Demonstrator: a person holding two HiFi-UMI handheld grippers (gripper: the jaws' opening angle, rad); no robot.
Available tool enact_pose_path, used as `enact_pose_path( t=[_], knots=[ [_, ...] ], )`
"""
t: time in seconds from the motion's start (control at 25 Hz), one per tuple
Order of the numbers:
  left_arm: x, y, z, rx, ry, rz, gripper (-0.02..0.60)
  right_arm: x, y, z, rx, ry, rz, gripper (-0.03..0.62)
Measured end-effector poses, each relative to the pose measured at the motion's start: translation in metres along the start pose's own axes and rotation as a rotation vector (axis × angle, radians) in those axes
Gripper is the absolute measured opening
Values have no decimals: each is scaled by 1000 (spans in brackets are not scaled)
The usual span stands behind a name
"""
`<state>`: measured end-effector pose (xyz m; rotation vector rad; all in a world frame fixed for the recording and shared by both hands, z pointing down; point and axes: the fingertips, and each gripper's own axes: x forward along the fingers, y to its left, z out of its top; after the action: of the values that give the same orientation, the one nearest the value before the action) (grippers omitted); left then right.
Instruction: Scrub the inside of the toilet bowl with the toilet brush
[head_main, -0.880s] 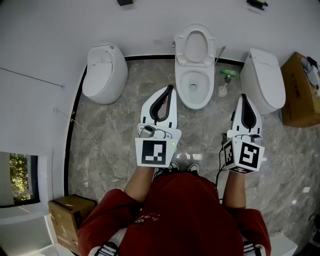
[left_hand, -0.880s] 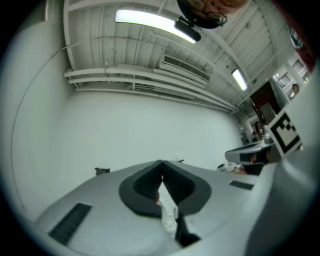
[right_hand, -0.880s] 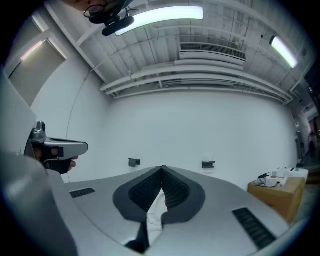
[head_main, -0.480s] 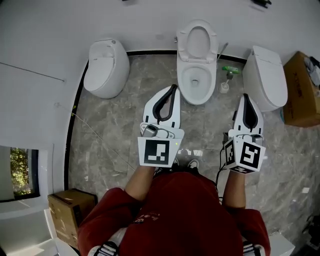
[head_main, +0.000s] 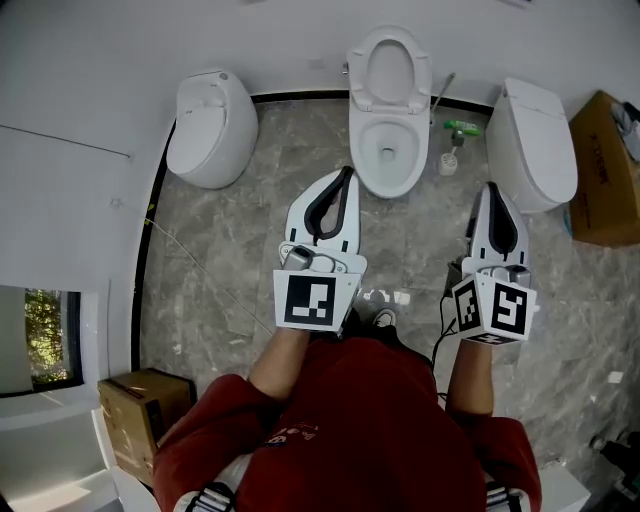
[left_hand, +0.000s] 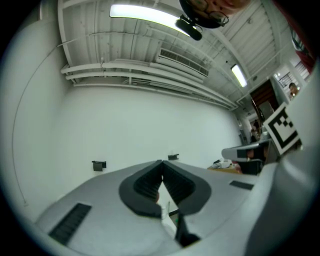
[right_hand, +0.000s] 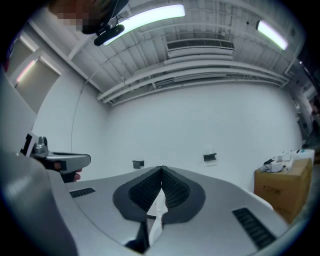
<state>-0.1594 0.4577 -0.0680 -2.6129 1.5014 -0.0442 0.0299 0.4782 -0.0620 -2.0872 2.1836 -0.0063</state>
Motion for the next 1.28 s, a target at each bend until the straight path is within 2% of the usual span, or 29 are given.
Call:
enact_pose_path(
  t=[0.08,0.24,0.52,0.72,1.08,1.28],
  knots=[
    [6,-8,-2,4,1,-10,-2,-1,-7,-3,24,3,7,0],
    [27,-20,-6,-8,-1,-33,-2,4,-28,-11,5,28,-22,0],
    [103,-25,-21,-35,-13,-86,-1,52,-73,-25,-39,58,-92,0],
    [184,-3,-40,-39,-13,-95,-2,126,-103,-44,-46,86,-126,0],
    [341,79,-76,-68,27,-112,-2,305,-123,-68,-66,142,-168,0],
    [403,109,-98,-86,34,-124,-2,366,-133,-91,-74,190,-193,0]
  ],
)
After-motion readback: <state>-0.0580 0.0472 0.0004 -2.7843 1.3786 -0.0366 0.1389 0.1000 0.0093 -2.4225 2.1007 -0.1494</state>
